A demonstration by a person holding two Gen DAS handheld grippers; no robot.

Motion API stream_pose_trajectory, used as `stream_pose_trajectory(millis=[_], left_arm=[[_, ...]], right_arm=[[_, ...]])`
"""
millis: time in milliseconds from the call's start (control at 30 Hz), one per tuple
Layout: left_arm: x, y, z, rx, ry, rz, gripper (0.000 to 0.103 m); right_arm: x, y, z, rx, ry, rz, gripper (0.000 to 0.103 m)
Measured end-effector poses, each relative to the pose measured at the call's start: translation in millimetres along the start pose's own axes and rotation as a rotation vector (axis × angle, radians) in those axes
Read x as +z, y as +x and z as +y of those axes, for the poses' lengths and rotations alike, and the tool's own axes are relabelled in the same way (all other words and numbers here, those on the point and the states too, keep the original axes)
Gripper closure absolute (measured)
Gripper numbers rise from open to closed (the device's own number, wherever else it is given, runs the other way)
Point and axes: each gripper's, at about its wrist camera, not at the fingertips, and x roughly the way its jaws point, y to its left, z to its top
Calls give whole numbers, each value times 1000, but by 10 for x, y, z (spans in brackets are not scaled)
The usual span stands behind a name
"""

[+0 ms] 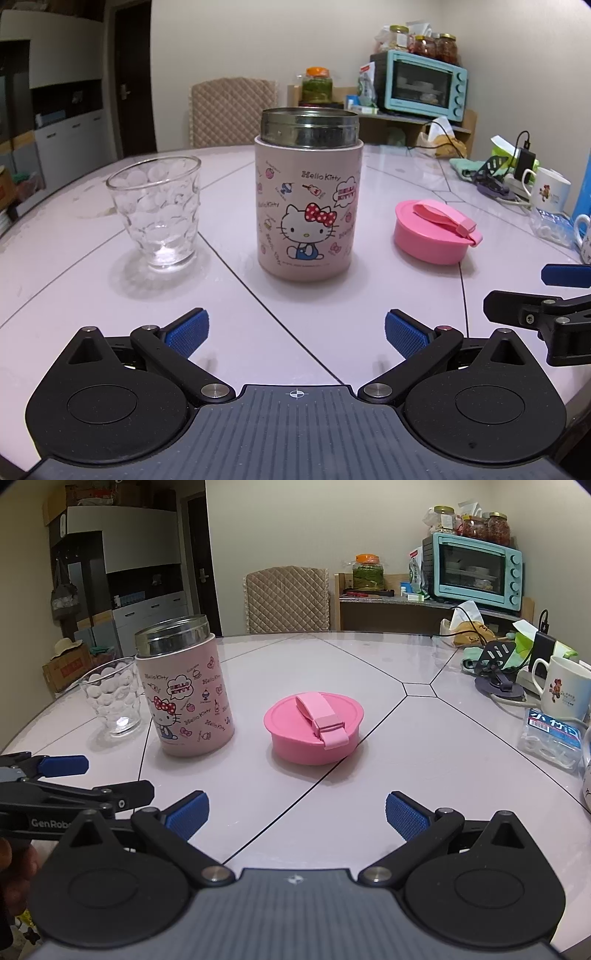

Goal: Unscrew bottle cap and pour

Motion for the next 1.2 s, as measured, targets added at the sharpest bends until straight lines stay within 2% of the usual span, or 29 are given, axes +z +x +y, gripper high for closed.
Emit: stream_pose_trajectory(millis=[1200], left_arm=[[-17,26,-15,2,8,5,0]], right_arm=[[-19,1,24,21,0,3,0]])
